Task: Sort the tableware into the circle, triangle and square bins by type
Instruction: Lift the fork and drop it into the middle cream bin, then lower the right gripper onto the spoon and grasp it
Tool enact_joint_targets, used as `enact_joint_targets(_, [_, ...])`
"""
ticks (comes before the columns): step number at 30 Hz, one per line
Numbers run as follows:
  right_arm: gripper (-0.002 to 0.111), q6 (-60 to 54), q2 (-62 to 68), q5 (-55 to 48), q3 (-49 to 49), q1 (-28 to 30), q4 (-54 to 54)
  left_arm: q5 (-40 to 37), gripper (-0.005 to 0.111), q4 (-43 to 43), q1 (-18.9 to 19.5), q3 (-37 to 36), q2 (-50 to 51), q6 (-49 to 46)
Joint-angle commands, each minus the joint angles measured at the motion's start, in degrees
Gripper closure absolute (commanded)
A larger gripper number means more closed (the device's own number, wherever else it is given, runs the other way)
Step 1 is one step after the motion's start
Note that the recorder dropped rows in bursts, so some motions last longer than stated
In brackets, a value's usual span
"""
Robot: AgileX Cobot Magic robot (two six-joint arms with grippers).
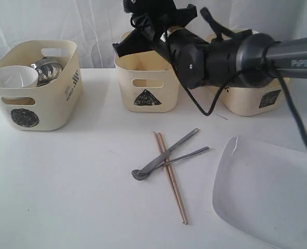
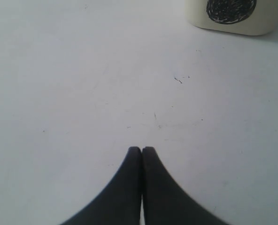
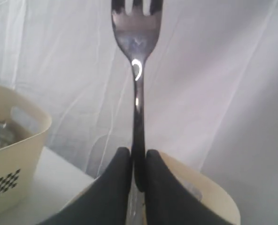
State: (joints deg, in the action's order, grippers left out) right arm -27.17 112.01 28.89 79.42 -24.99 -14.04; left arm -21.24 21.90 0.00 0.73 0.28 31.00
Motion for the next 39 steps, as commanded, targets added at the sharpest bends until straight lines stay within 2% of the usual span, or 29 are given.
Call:
enact_joint_targets(1, [0.108, 1.5, 6.2, 8.3, 3.3, 2.4, 0.3, -1.1, 0.106, -0.5, -0.1, -0.7, -0.3, 0.0])
enact_joint_targets(3, [0.108, 3.2, 11.0, 7.8, 7.9, 3.6, 1.0, -1.1, 0.106, -0.5, -0.1, -0.7, -0.3, 0.0])
enact_joint_targets(5, [0.101, 7.1, 14.6, 2.9, 13.1, 4.7, 1.0, -1.1, 0.106, -0.5, -0.1, -0.7, -0.3, 0.0])
enact_joint_targets(6, [0.092, 8.4, 15.9, -1.0, 15.5, 5.1, 1.0, -1.1, 0.106, -0.5, -0.1, -0.7, -0.3, 0.0])
enact_joint_targets(8, [0.081, 8.4, 16.3, -3.0, 17.0, 5.6, 1.0, -1.1, 0.106, -0.5, -0.1, -0.7, -0.3, 0.0])
enact_joint_targets(10, [0.079, 8.3, 15.4, -3.6, 17.1, 5.6, 0.6, -1.1, 0.106, -0.5, -0.1, -0.7, -0.3, 0.0])
enact_joint_targets(11, [0.079, 8.3, 14.8, -5.2, 17.1, 5.6, 0.6, -1.1, 0.106, -0.5, -0.1, -0.7, -0.3, 0.0])
enact_joint_targets(14, [0.080, 7.9, 11.0, -20.2, 17.1, 5.7, 0.6, -1.1, 0.106, -0.5, -0.1, -0.7, -0.3, 0.0])
enact_joint_targets(17, [0.088, 7.9, 4.1, -48.2, 17.1, 5.7, 1.6, -1.1, 0.106, -0.5, -0.1, -0.7, -0.3, 0.0])
enact_joint_targets(18, [0.096, 7.7, 1.9, -55.3, 17.1, 5.7, 3.0, -1.1, 0.106, -0.5, -0.1, -0.7, -0.3, 0.0])
enact_joint_targets(20, [0.107, 3.8, -0.3, -59.5, 17.1, 5.4, 3.4, -1.1, 0.106, -0.5, -0.1, -0.7, -0.3, 0.0])
enact_joint_targets(23, [0.108, -7.2, -3.7, -66.0, 17.1, 4.7, 3.0, -1.1, 0.106, -0.5, -0.1, -0.7, -0.3, 0.0])
enact_joint_targets(29, [0.108, -23.3, -3.8, -91.0, 16.3, 3.9, 3.5, -1.1, 0.106, -0.5, -0.1, -0.7, -0.3, 0.0])
enact_joint_targets(34, [0.106, -30.8, -0.4, -96.8, 11.4, 3.9, 4.3, -1.1, 0.106, -0.5, -0.1, -0.7, -0.3, 0.0])
enact_joint_targets(39, [0.081, -35.9, 2.0, -95.6, 8.4, 2.7, 3.4, -1.1, 0.106, -0.5, -0.1, -0.7, -0.3, 0.0])
